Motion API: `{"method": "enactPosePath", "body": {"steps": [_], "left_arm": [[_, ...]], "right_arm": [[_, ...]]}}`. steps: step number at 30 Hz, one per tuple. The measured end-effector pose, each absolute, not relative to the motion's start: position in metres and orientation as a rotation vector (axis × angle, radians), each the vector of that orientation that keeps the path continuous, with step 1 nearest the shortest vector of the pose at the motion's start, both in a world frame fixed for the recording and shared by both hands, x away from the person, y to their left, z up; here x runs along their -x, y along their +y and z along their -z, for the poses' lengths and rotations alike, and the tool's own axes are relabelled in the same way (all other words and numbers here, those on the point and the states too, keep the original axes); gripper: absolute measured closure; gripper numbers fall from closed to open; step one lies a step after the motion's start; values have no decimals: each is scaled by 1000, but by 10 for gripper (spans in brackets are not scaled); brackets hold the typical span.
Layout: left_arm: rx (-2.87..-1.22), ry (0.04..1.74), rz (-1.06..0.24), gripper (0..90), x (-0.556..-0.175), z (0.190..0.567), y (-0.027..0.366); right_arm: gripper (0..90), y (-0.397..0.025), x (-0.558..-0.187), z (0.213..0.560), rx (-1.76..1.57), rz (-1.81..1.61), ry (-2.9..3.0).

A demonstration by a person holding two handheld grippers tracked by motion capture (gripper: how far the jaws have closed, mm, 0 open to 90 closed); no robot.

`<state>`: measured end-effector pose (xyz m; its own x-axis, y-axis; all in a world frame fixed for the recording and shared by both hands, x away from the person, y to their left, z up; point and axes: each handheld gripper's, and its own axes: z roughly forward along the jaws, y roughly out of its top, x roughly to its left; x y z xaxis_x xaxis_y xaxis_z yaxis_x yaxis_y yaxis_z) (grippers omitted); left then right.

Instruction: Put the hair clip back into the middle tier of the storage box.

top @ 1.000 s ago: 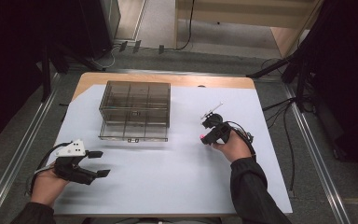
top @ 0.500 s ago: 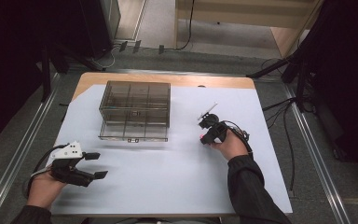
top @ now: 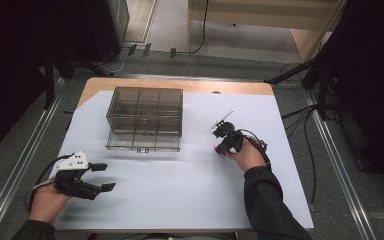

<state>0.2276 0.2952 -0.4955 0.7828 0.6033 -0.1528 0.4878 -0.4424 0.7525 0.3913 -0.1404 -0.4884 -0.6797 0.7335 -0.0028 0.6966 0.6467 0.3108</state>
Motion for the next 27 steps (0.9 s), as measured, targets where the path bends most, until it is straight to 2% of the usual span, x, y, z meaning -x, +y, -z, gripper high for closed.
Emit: {"method": "enactPosePath", "body": {"steps": [13,27], "left_arm": [[-2124,806,-169,238,-228,496,295],[-2116,813,-173,237,-228,496,296]], "right_arm": [[774,-145,-391,482,-1214,-478,2717],[775,-146,-386,466,-1175,-674,2667]]}}
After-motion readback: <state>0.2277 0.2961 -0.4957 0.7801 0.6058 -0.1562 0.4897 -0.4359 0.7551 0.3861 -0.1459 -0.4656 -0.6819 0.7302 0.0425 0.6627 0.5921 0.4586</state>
